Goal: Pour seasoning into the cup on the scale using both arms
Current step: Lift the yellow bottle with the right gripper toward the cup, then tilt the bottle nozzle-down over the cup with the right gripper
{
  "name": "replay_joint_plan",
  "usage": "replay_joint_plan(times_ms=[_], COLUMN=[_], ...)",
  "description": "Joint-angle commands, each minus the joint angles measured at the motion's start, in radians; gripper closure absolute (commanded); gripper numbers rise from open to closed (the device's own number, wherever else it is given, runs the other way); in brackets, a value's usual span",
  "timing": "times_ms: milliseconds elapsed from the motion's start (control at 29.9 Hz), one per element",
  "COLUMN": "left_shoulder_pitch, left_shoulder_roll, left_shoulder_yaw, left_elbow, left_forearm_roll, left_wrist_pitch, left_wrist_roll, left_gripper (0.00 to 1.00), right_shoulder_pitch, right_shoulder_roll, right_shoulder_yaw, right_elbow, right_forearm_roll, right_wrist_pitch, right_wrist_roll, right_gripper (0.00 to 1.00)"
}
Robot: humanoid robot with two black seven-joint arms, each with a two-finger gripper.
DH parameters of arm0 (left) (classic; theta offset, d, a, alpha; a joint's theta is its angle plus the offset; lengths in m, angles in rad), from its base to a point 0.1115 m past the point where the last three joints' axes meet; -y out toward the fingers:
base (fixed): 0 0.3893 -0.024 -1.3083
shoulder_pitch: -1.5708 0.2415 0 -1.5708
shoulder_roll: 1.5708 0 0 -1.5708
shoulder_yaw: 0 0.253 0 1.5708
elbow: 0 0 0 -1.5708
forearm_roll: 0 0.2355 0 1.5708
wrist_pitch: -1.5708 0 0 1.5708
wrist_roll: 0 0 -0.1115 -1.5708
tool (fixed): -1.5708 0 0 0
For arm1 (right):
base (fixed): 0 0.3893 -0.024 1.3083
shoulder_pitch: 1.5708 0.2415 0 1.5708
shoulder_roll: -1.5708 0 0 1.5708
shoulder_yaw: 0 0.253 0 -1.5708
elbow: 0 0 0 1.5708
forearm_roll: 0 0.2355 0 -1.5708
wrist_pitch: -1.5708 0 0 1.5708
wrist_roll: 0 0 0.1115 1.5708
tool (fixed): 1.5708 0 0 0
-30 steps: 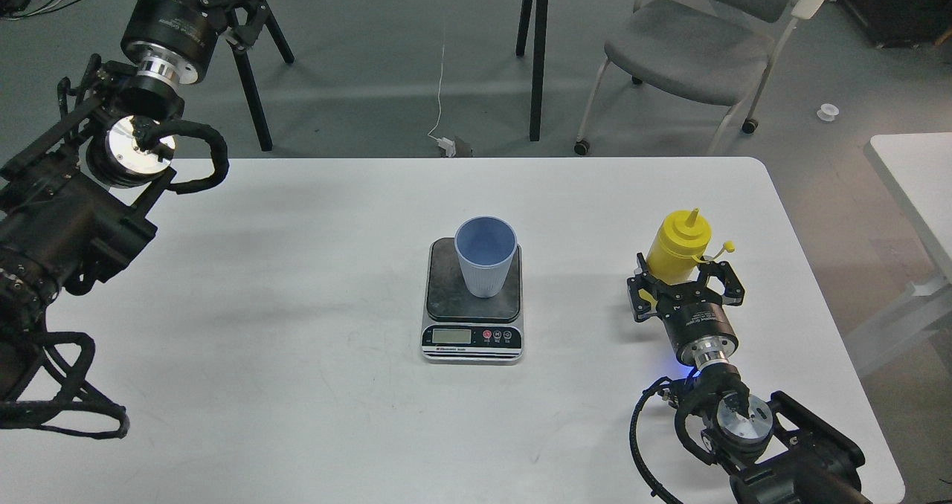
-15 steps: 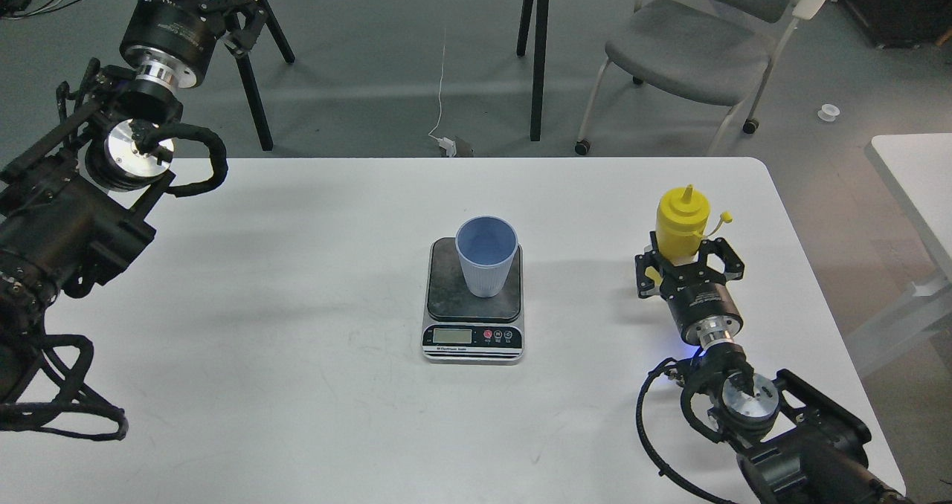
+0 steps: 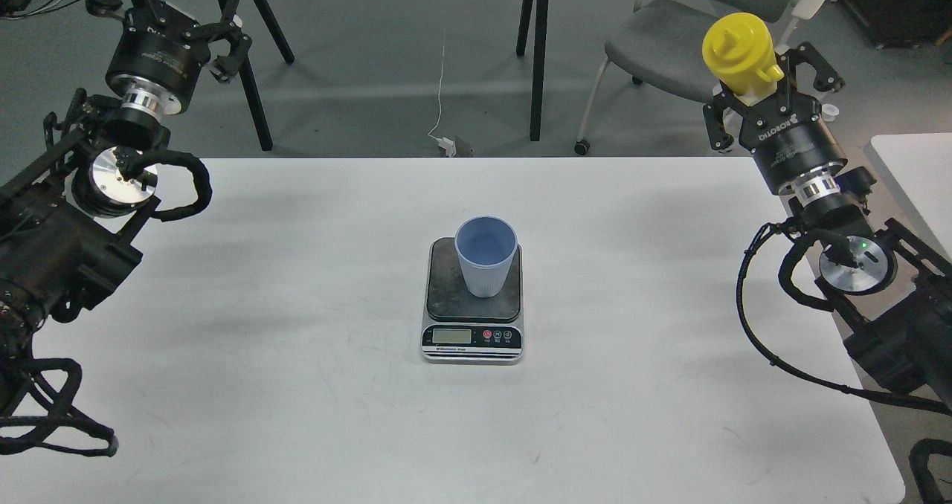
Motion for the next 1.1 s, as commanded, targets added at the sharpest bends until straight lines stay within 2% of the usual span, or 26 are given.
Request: replay_joint_plan(times_ms=[0, 267, 401, 702, 902, 1069], left_shoulder_pitch=[0.038, 0.111, 0.121, 0.121, 0.121, 0.121], left_shoulder_roll=[0.008, 0.017, 0.018, 0.015, 0.014, 0.015], left_shoulder_yaw=[0.000, -0.022, -0.022, -0.023, -0.025, -0.025], left_elbow=[0.004, 0.003, 0.003, 0.003, 0.003, 0.003], left_forearm_roll=[0.000, 0.002, 0.002, 0.002, 0.002, 0.002], left_wrist_pitch=[-0.011, -0.011, -0.011, -0.011, -0.011, -0.011], left_wrist_roll=[0.000, -0.003, -0.005, -0.005, -0.006, -0.008], left_gripper=[0.01, 0.01, 0.01, 0.01, 0.01, 0.01], right_shoulder_pitch=[0.046, 0.092, 0.128, 0.251, 0.265, 0.262], right_shoulder_roll=[0.011, 0.069, 0.089, 0.141, 0.232, 0.256], right_shoulder_yaw=[-0.004, -0.061, -0.157, -0.473, -0.527, -0.533], right_elbow=[0.052, 0.174, 0.189, 0.137, 0.013, -0.029], right_forearm_roll=[-0.258, -0.916, -1.127, -1.426, -1.636, -1.661], right_wrist_pitch=[-0.050, -0.249, -0.318, -0.485, -0.581, -0.594], right_wrist_roll=[-0.001, -0.001, -0.001, 0.021, 0.032, 0.053], right_gripper=[0.59, 0.59, 0.59, 0.59, 0.59, 0.59])
